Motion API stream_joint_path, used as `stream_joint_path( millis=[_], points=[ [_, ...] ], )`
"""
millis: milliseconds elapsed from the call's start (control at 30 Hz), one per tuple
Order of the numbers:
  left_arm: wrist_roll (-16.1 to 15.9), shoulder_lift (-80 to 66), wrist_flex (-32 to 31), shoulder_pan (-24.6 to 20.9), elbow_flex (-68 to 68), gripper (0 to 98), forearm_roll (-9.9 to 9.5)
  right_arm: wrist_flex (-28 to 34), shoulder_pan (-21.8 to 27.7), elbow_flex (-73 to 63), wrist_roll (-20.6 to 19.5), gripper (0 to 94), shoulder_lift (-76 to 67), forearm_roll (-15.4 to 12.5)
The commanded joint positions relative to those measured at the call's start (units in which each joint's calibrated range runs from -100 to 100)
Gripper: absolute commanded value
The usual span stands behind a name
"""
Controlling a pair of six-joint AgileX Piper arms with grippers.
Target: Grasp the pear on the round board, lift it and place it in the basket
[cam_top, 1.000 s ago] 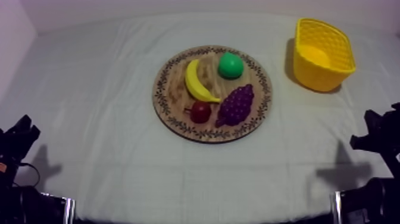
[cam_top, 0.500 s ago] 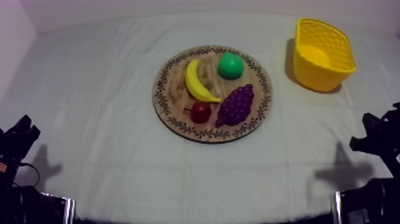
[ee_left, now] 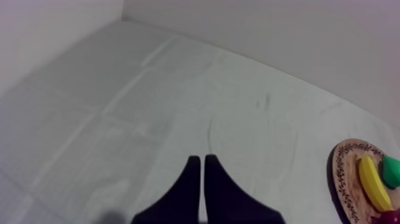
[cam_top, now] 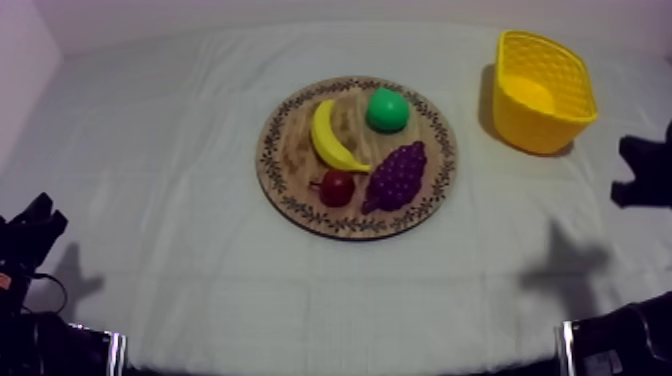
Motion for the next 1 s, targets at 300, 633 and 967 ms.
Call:
stream_joint_path(
  millis=[300,633,967],
  points=[
    [0.0,0.0,0.0,0.0,0.0,0.1,0.00,6.1,-16.4,-28.0,-16.7,0.6,33.8,11.6],
    [0.0,0.0,0.0,0.0,0.0,0.1,0.00,7.5,-19.5,-42.5,-17.3,0.6,54.5,6.7],
    [0.0,0.0,0.0,0.0,0.0,0.1,0.00,8.1,-19.4,-53.5,-15.9,0.6,68.3,2.5]
  ],
)
